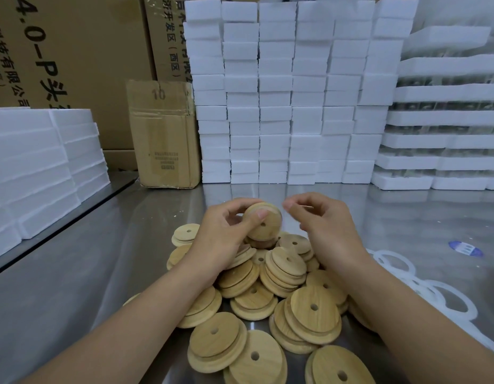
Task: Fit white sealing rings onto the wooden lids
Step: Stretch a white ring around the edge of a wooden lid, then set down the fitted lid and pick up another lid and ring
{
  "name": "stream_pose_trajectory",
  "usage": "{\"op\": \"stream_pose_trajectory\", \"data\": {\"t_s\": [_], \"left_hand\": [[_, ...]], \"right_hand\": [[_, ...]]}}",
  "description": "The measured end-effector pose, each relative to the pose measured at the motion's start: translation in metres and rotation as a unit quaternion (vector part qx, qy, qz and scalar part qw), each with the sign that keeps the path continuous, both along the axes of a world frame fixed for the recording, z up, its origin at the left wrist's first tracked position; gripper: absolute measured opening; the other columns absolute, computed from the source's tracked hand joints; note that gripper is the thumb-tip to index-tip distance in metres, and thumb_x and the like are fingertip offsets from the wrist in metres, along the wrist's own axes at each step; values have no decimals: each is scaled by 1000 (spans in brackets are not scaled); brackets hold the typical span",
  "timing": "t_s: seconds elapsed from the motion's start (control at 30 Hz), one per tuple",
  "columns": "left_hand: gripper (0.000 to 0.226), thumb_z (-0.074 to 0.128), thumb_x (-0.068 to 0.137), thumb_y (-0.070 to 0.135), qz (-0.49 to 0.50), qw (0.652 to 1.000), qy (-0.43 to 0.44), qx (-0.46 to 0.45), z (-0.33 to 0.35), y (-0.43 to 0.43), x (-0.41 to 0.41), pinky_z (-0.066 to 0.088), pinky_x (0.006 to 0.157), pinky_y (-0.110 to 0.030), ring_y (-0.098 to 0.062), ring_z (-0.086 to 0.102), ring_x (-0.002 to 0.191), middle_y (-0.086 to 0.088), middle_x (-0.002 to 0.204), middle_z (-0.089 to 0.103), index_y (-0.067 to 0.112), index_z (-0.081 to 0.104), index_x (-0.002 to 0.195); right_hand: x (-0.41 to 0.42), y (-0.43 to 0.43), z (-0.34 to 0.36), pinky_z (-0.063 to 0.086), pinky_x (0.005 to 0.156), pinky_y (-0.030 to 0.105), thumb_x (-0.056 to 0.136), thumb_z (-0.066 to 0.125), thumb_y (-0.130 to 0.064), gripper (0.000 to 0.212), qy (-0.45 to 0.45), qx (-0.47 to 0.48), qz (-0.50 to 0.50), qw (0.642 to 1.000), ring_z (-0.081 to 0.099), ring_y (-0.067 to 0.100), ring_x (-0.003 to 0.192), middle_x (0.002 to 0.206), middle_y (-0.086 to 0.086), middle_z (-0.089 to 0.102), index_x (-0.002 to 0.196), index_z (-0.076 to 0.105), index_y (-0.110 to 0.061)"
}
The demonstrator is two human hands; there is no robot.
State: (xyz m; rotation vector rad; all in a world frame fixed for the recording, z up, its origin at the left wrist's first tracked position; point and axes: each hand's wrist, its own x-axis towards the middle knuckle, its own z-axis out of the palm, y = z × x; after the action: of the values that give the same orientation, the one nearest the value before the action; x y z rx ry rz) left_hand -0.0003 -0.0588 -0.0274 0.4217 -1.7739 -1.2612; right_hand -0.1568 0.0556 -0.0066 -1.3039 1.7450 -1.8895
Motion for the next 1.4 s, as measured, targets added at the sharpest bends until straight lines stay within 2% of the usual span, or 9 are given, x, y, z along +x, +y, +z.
{"op": "stream_pose_trajectory", "data": {"t_s": [0.17, 0.37, 0.6, 0.73, 0.87, 0.97, 1.13, 1.23, 1.4], "left_hand": [[16, 76, 98, 28, 17, 998, 35, 46, -4, -5, 3, 64, 79, -35, -12, 77, 94, 2, 109, 81, 27, 79, 114], [16, 71, 102, 17, -15, 999, 34, 39, -5, -2, -1, 64, 71, -31, -20, 80, 87, -3, 106, 79, 28, 78, 112], [19, 68, 103, 11, -11, 999, 33, 34, -5, 0, -1, 66, 76, -34, -16, 79, 97, -1, 114, 76, 25, 78, 111], [18, 66, 105, 18, 7, 999, 29, 46, -3, 2, 0, 65, 82, -33, -16, 78, 104, 2, 115, 75, 29, 76, 116], [15, 65, 105, 17, 22, 998, 20, 49, -1, 4, 0, 63, 76, -27, -13, 77, 101, -1, 117, 75, 21, 76, 114], [14, 65, 105, 17, 22, 998, 18, 56, -1, 1, -1, 62, 73, -26, -13, 77, 100, 2, 111, 77, 21, 77, 111], [15, 66, 104, 15, 31, 999, -29, 20, -3, -1, -5, 60, 74, -32, -10, 76, 98, 7, 106, 78, 24, 78, 106], [18, 66, 103, 12, 39, 999, -27, 14, -4, -4, -5, 61, 69, -27, -10, 76, 97, 8, 102, 79, 24, 79, 105], [21, 64, 106, 17, 57, 993, -61, -80, -1, 0, -2, 60, 70, -27, -8, 73, 98, 12, 105, 76, 33, 78, 103]], "right_hand": [[-11, 5, 4, 54, 81, 28, 98, 73, -24, 9, -87, -13, -44, 995, 71, 12, 88, 88, -4, 76, 91, 77, -20], [3, 1, -2, 51, 70, 21, 94, 76, -21, 9, 25, 63, 20, 998, 73, 9, 88, 100, -10, 77, 102, 75, -25], [2, 0, -4, 61, 80, 34, 93, 78, -20, 10, 89, 73, -7, 993, 74, 13, 85, 92, -5, 76, 98, 74, -28], [-13, 12, 17, 61, 79, 37, 97, 73, -22, 10, -1, -68, -134, 989, 74, 19, 90, 94, -2, 76, 104, 67, -26], [-53, 46, 53, 59, 66, 22, 97, 70, -23, 18, -74, -189, -223, 954, 76, 9, 78, 88, 1, 76, 109, 61, -32], [-112, 69, 68, 59, 63, 25, 90, 72, -19, 18, -121, -108, -234, 959, 74, 12, 68, 85, 3, 76, 102, 65, -30], [-190, 109, 7, 55, 67, 37, 93, 72, -8, 12, -82, 125, -278, 949, 62, 26, 65, 84, 21, 67, 105, 70, -8], [-206, 118, -31, 58, 81, 48, 95, 73, -18, 5, 21, 240, -320, 916, 66, 31, 76, 89, 16, 74, 91, 71, -16], [-199, 108, -37, 37, 58, 28, 95, 72, -27, 9, 194, 263, -323, 888, 61, 14, 66, 67, -3, 67, 90, 65, -22]]}}
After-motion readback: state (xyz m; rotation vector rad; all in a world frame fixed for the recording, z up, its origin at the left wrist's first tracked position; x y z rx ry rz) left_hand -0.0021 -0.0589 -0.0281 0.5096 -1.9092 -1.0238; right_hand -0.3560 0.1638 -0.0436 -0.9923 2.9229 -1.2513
